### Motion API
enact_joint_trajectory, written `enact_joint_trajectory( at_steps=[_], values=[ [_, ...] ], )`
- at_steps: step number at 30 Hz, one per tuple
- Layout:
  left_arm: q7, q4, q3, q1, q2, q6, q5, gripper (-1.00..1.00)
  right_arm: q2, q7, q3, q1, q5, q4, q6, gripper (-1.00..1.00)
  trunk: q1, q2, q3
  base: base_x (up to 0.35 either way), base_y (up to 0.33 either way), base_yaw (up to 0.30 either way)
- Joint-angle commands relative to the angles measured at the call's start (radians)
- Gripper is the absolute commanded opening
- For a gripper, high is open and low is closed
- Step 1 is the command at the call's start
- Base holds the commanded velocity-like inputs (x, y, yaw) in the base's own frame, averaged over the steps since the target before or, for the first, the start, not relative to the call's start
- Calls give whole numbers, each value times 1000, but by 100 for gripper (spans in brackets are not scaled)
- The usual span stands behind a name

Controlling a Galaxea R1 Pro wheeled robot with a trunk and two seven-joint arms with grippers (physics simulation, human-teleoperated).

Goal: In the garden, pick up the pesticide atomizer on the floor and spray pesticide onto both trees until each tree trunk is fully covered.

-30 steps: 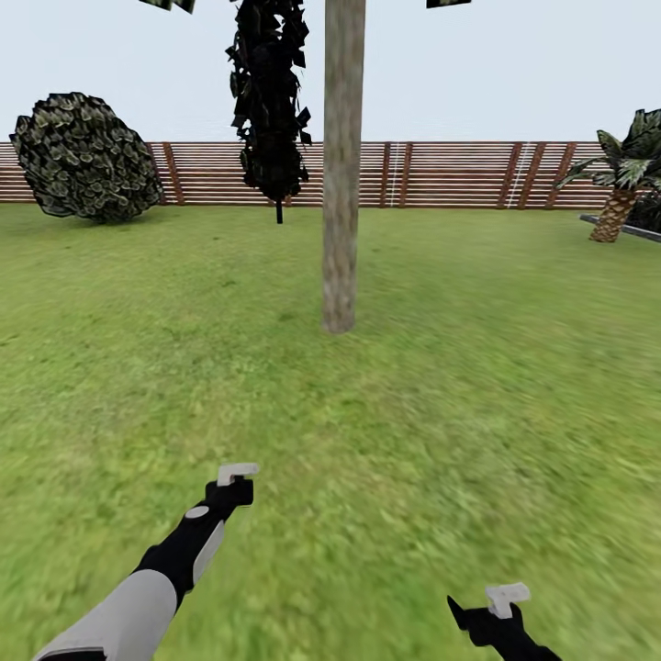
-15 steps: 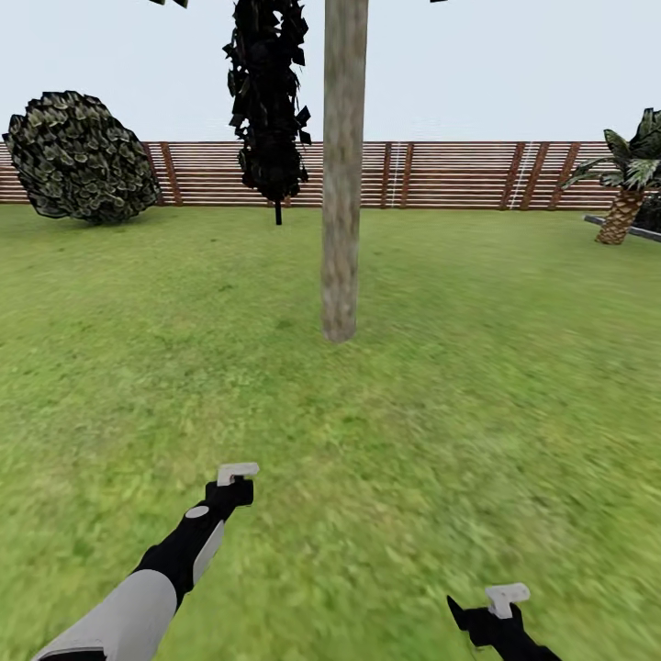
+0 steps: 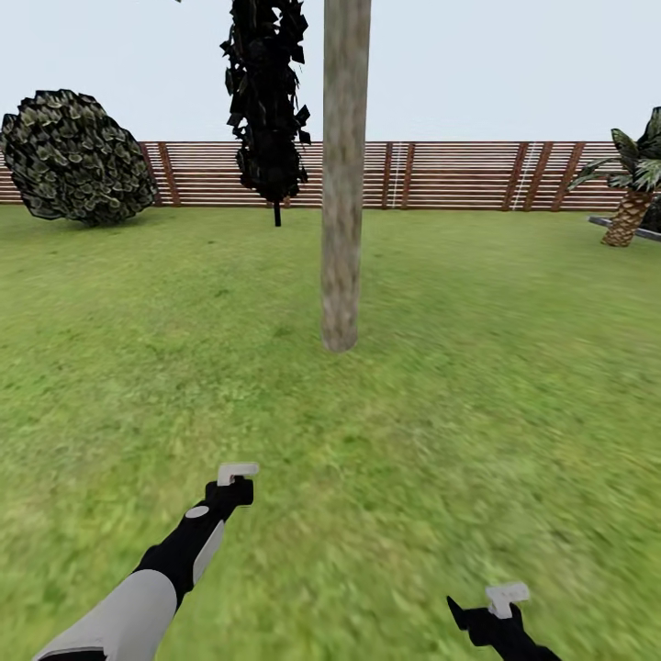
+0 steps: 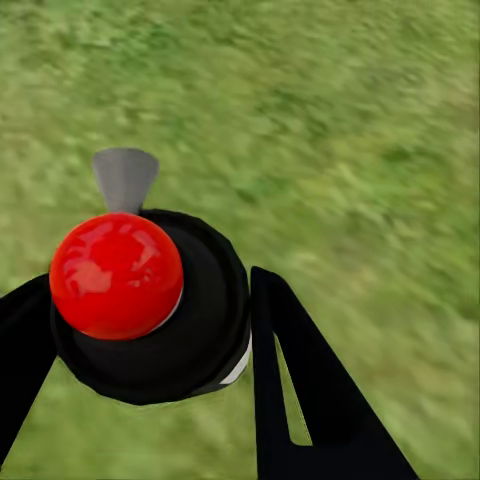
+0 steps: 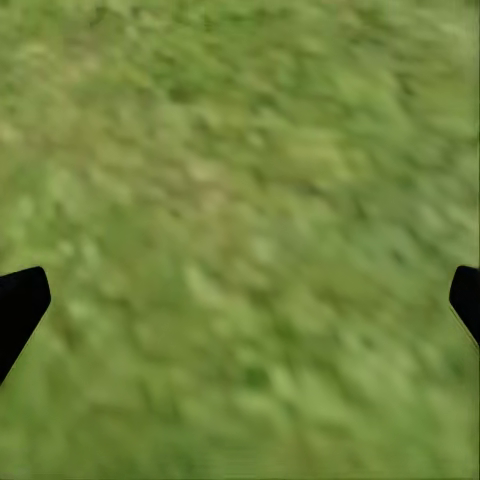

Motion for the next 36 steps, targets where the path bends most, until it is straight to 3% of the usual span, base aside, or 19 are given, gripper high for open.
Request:
enact_joint_trajectory(
  at_steps=[1,36],
  values=[
    [1,0,0,0,0,0,0,-100,0,0,0,0,0,0,0,100,0,0,0,338,0,0],
    [1,0,0,0,0,-2,-2,-100,0,0,0,0,0,0,0,100,0,0,0,338,0,0]
  ],
)
